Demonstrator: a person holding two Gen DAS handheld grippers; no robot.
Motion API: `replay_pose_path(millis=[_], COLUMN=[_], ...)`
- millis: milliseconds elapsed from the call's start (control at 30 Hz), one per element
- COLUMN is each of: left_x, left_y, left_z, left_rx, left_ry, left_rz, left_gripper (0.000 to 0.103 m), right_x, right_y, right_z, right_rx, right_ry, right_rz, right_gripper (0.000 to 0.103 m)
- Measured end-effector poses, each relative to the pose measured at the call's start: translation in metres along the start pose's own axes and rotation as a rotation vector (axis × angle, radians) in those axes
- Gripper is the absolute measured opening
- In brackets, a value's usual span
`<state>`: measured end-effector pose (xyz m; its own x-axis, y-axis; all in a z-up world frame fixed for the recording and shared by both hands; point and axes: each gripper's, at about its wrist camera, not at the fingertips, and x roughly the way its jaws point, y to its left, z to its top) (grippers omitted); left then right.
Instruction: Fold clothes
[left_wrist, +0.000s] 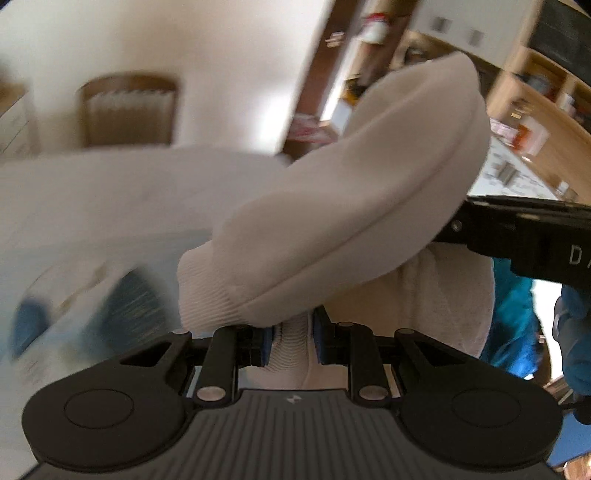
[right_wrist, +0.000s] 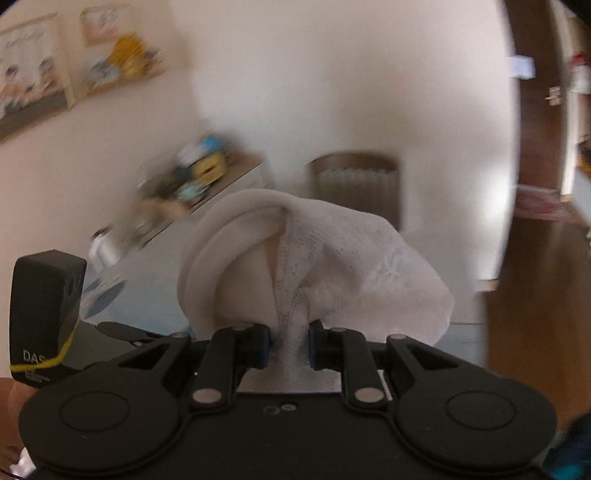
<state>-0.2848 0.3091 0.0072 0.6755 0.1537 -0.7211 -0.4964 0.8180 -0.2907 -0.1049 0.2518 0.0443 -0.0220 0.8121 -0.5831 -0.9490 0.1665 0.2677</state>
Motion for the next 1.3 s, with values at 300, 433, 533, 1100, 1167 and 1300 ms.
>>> replay_pose_path(millis=[300, 433, 533, 1100, 1167, 1300], left_x=[-0.043, -0.055, -0.055, -0.085, -0.098, -0.121], left_y=[0.193, 0.247, 0.273, 0.341, 0.347, 0.332], left_z=[-0.063, -0.075, -0.077, -0.098, -0.102, -0.092], left_rx=[-0.202, -0.245, -0.252, -0.207, -0.223, -0.187], left_ry=[0.082, 0.102, 0.109, 0.122, 0.119, 0.102], left_rz=[0.188, 0.234, 0.254, 0.162, 0.159, 0.107], left_gripper=[0.020, 0.020, 0.020, 0.071, 0.071, 0.073], right_x=[0.137, 0.186, 0.223, 0.235, 0.222, 0.210], right_y=[0.146, 0.186, 0.206, 0.183, 0.165, 0.113], right_z=[0.020, 0.021, 0.024, 0.006, 0.003, -0.005], right_rx=[-0.134, -0.150, -0.195, -0.213, -0.217, -0.163], right_ry=[0.177, 0.245, 0.283, 0.358, 0.353, 0.391], right_rz=[0.191, 0.213, 0.202, 0.093, 0.031, -0.115], right_gripper=[0.103, 0.103, 0.103, 0.103, 0.103, 0.103])
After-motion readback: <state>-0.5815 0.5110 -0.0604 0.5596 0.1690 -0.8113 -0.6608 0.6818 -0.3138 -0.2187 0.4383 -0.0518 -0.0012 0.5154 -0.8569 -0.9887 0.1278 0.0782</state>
